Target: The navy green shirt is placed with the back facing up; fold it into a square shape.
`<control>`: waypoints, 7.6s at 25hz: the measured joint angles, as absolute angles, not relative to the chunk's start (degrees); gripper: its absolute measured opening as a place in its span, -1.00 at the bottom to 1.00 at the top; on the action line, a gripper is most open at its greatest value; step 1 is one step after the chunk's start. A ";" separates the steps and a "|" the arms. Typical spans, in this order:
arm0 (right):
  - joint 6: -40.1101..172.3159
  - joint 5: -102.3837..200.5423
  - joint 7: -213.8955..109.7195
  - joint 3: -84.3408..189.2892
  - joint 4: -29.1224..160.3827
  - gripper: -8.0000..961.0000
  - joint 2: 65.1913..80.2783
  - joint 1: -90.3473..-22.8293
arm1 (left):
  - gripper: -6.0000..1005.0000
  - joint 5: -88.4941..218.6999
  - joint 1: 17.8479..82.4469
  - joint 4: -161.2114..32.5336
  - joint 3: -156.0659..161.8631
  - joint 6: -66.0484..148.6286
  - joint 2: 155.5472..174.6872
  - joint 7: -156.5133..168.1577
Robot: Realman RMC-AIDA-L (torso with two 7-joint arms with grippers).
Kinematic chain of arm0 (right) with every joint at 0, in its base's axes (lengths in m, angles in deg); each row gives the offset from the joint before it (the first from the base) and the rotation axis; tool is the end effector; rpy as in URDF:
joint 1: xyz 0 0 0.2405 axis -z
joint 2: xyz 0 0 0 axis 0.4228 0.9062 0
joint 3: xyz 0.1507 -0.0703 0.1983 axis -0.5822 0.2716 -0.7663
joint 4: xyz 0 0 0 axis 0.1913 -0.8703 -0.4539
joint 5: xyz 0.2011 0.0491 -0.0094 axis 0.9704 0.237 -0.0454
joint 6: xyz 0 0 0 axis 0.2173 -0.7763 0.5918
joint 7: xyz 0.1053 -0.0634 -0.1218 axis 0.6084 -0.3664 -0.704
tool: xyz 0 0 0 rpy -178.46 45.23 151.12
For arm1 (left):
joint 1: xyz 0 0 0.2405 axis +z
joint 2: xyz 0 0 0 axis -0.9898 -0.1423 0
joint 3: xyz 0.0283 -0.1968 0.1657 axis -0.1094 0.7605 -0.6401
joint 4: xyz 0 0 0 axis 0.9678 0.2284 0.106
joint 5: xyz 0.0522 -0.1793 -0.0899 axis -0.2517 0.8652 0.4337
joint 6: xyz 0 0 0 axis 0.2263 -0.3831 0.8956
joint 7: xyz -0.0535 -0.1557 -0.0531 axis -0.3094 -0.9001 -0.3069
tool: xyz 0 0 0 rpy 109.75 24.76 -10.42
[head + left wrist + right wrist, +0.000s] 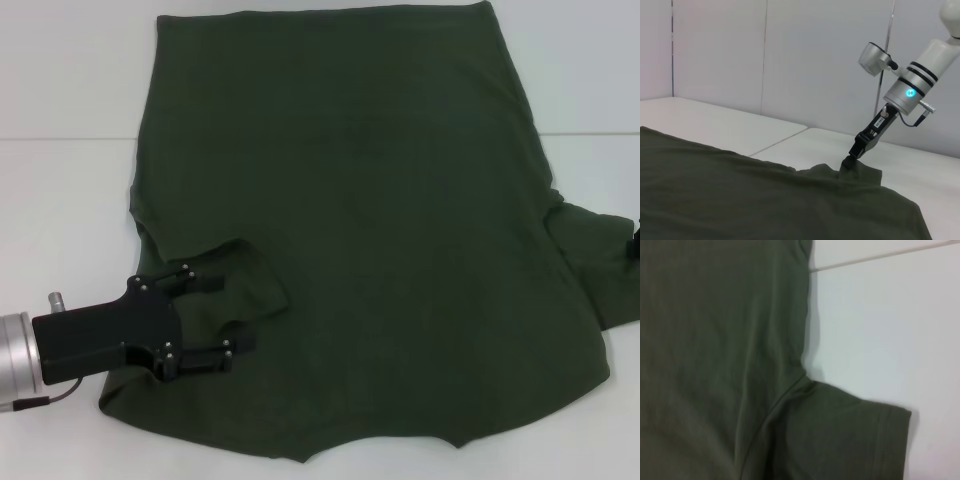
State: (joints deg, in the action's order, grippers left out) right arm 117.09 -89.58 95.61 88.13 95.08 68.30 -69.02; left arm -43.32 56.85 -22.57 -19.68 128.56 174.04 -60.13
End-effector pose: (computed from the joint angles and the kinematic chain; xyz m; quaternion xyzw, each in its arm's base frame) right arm 0.3353 0.4389 0.0485 -0.7134 0.6150 -0.0129 0.3356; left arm -0.2715 0.3072 -0.0213 -0.9355 -0.1583 -0.2556 0.1858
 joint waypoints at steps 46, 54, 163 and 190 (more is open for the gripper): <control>123.53 -85.64 93.13 89.77 102.44 -0.94 71.79 -77.87 | 0.72 -43.98 56.68 -22.59 -19.54 128.24 173.69 -60.73; 123.65 -85.37 93.40 92.97 103.19 -0.93 74.21 -78.97 | 0.72 -44.05 56.82 -22.61 -19.64 128.23 173.77 -60.81; 142.46 -45.54 4.21 92.32 100.44 0.85 79.67 -49.85 | 0.47 -75.37 46.71 -24.54 -12.67 122.59 168.04 -137.21; 155.10 -55.64 57.51 88.15 118.46 0.84 73.19 -50.74 | -0.91 -74.98 46.91 -24.23 -13.22 121.90 167.70 -135.57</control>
State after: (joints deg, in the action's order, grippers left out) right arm 155.10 -55.64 57.51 88.15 118.46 73.19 -50.74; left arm -74.98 46.91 -24.23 -13.22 121.90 167.70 -135.57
